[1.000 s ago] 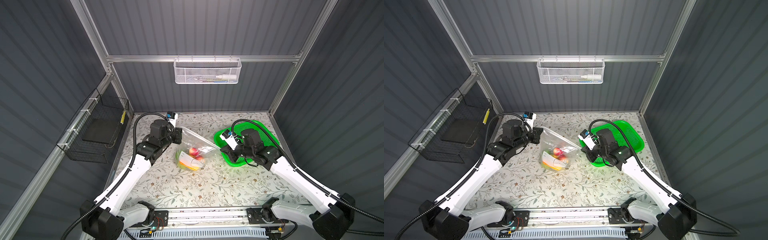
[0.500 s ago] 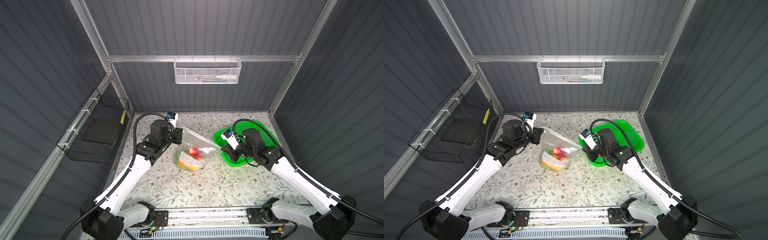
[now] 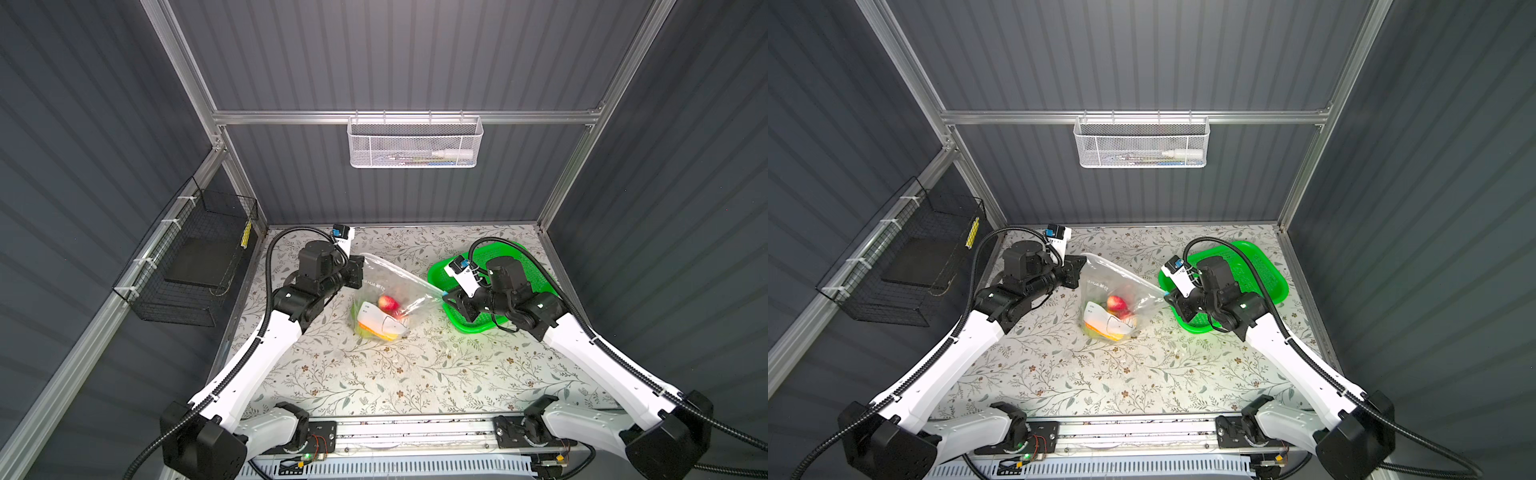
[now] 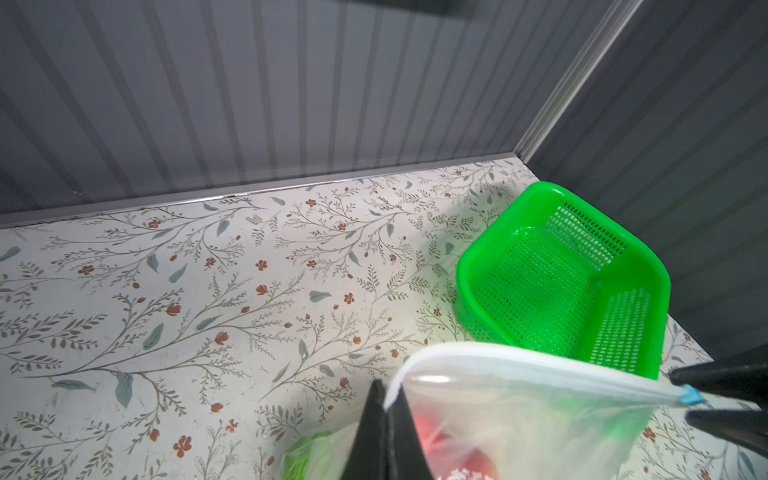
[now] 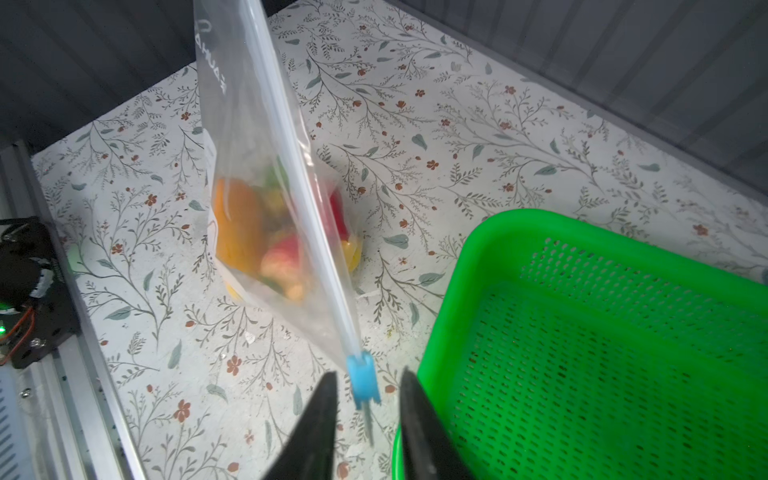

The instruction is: Place the food in the zip-top bag and seal the zipper

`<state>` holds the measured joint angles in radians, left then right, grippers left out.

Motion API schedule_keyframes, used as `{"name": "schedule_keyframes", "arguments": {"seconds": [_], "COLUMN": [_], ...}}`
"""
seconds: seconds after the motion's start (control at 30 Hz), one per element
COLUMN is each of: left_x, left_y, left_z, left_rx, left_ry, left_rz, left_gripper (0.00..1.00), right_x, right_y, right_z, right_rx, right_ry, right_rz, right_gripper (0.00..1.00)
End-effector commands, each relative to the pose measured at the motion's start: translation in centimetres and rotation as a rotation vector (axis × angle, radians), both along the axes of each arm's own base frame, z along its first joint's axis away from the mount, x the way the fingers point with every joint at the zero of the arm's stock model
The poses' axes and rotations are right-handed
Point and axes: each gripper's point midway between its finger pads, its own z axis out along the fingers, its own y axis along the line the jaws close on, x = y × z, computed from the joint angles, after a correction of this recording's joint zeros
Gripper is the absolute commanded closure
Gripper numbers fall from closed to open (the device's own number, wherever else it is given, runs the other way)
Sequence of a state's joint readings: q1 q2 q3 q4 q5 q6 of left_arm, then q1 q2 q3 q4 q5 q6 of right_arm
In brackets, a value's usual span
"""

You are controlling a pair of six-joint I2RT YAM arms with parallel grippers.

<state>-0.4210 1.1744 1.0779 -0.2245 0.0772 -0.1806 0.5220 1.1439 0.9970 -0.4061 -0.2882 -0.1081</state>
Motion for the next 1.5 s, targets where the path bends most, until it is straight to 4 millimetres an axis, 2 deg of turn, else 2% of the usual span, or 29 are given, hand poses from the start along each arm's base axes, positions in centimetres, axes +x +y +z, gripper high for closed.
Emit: {"name": "schedule_keyframes", "arguments": {"seconds": [0.0,0.1,0.23,0.43,0.53,0.63,0.77,0.9,1.0,1.23,1.37,1.47], "left_x": [0.3,0.3,0.4,0.7,0.7,0.6,0.4,0.0,-1.1,-4.6,-6.7,-8.3], "left_y": [0.7,0.9,0.9,0.8,0.8,0.9,1.0,1.2,1.1,0.6,0.8,0.9], "left_z": [1.6,1.5,1.2,0.5,0.3,0.1,0.2,0.4,1.2,4.7,6.6,7.6], "left_rx": [-0.038,-0.046,-0.053,-0.057,-0.051,-0.047,-0.055,-0.052,-0.066,-0.179,-0.241,-0.288], "left_ry": [-0.061,-0.059,-0.053,-0.039,-0.033,-0.027,-0.031,-0.034,-0.053,-0.114,-0.132,-0.134], "left_rz": [0.034,0.047,0.056,0.058,0.059,0.061,0.063,0.060,0.032,-0.059,-0.089,-0.113], "left_gripper": [1.00,1.00,1.00,1.00,1.00,1.00,1.00,1.00,1.00,1.00,1.00,1.00], "right_x": [1.8,2.4,2.1,0.7,0.1,0.0,0.7,1.5,1.6,-0.2,-2.4,-4.2], "right_y": [1.3,1.6,1.5,2.1,2.7,3.5,4.4,4.8,5.2,5.5,5.5,6.0], "right_z": [3.0,4.9,5.1,2.4,1.3,0.0,-1.3,-0.5,0.7,4.6,7.0,7.4], "right_rx": [0.154,0.260,0.369,0.469,0.512,0.512,0.509,0.515,0.508,0.532,0.528,0.501], "right_ry": [-0.071,-0.115,-0.116,-0.018,-0.001,0.036,0.068,0.053,0.068,0.085,0.058,0.072], "right_rz": [-0.036,-0.064,-0.096,-0.081,-0.067,-0.059,-0.067,-0.064,-0.050,0.009,0.046,0.077], "right_gripper": [0.43,0.30,0.20,0.12,0.12,0.22,0.47,0.80,1.00,1.00,1.00,1.00]}}
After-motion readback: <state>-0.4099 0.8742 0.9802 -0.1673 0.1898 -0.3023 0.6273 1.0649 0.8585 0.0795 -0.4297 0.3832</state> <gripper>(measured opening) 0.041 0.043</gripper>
